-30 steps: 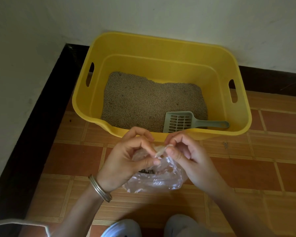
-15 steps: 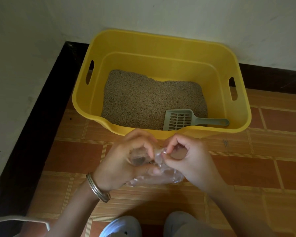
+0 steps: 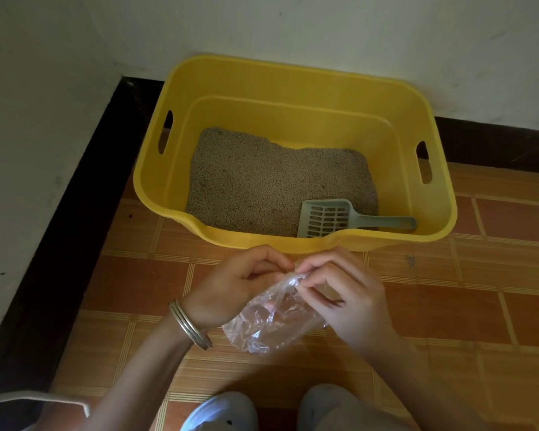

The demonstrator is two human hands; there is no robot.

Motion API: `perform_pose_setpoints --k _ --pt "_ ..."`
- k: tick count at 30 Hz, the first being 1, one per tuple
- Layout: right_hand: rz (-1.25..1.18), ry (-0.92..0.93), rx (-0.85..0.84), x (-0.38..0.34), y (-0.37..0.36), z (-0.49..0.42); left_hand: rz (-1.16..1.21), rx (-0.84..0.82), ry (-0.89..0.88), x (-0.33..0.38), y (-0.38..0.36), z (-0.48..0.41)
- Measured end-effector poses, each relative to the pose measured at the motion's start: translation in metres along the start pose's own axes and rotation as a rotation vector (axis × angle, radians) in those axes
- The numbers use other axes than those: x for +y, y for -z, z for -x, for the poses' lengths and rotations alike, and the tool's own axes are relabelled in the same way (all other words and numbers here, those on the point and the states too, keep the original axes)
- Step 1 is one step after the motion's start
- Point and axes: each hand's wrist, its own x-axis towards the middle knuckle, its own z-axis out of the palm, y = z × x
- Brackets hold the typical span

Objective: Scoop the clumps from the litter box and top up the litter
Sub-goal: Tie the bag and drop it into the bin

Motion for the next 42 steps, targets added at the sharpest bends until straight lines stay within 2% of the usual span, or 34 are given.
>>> perform_pose_setpoints --k 6,11,21,25,29,35,38,42 --pt "-0.039 -0.079 -0.015 0.000 0.001 0.000 -0.004 -0.040 0.050 0.005 0.002 0.005" --pt "-0.145 -0.164 -0.032 -0.002 0.009 0.003 -0.079 0.096 0.007 0.011 0.000 0.012" --pt "-0.101 -0.240 -0.031 -0.004 0.013 0.012 -0.734 0.359 -0.376 0.017 -0.006 0.016" --pt "-0.069 -0.342 -0.043 0.001 0.020 0.019 -0.847 0.484 -0.329 0.006 0.005 0.021" --pt "-0.049 -0.477 -0.089 0.016 0.028 0.036 -0.849 0.599 -0.192 -0.015 0.016 0.028" --pt "0.019 -0.612 -0.158 0.041 0.036 0.067 -0.841 0.660 -0.027 -0.049 0.028 0.026" --pt "-0.056 -0.716 -0.145 0.040 0.034 0.068 -0.879 0.634 0.004 -0.051 0.025 0.019" --pt "-0.362 -0.853 -0.091 0.027 0.039 0.049 -0.855 0.606 -0.012 -0.044 0.031 0.019"
